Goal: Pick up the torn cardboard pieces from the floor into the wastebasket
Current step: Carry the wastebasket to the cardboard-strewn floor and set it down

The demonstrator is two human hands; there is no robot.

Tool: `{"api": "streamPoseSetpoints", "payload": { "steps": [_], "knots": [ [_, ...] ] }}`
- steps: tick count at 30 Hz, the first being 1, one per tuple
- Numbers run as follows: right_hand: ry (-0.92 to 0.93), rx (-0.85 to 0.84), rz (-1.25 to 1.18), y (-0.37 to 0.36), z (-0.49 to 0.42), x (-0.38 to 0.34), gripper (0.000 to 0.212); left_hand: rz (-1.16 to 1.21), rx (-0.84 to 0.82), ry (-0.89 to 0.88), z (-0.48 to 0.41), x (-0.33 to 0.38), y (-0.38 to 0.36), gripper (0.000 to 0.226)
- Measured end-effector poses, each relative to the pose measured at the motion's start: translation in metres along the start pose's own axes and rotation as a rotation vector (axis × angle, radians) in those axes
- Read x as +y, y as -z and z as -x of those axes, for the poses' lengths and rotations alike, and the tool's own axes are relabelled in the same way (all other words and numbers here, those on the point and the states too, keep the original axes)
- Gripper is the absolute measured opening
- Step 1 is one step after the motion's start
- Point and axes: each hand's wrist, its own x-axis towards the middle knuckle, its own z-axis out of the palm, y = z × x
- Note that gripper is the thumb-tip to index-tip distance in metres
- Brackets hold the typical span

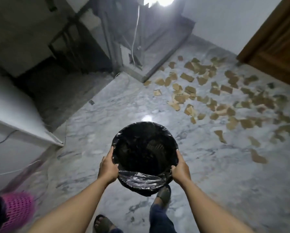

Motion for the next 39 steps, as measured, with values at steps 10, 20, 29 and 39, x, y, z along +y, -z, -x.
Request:
{"api": "streamPoseSetpoints", "payload": {
  "steps": [10, 20, 29, 39],
  "knots": [
    [-0.201, 0.192, -0.131, 0.167, -0.068, 0.049, 0.083, -0.164, -0.208, -0.223, -0.024, 0.208, -0.123, 0.085],
    [-0.28, 0.364, -0.198, 0.263, -0.192, 0.004, 0.085, -0.135, -0.272, -0.446, -0.128, 0.379, -0.177, 0.087],
    [-0.329, 0.496, -0.313, 0.327, -0.348, -0.073, 0.088, -0.298, -0.311, -0.593, -0.275, 0.545, -0.202, 0.081],
    [-0.359, 0.457, -0.306, 0.402, -0.503, -0.095, 0.089, -0.296, -0.344, -0.569, -0.38, 0.666, -0.279, 0.071]
  ]
}}
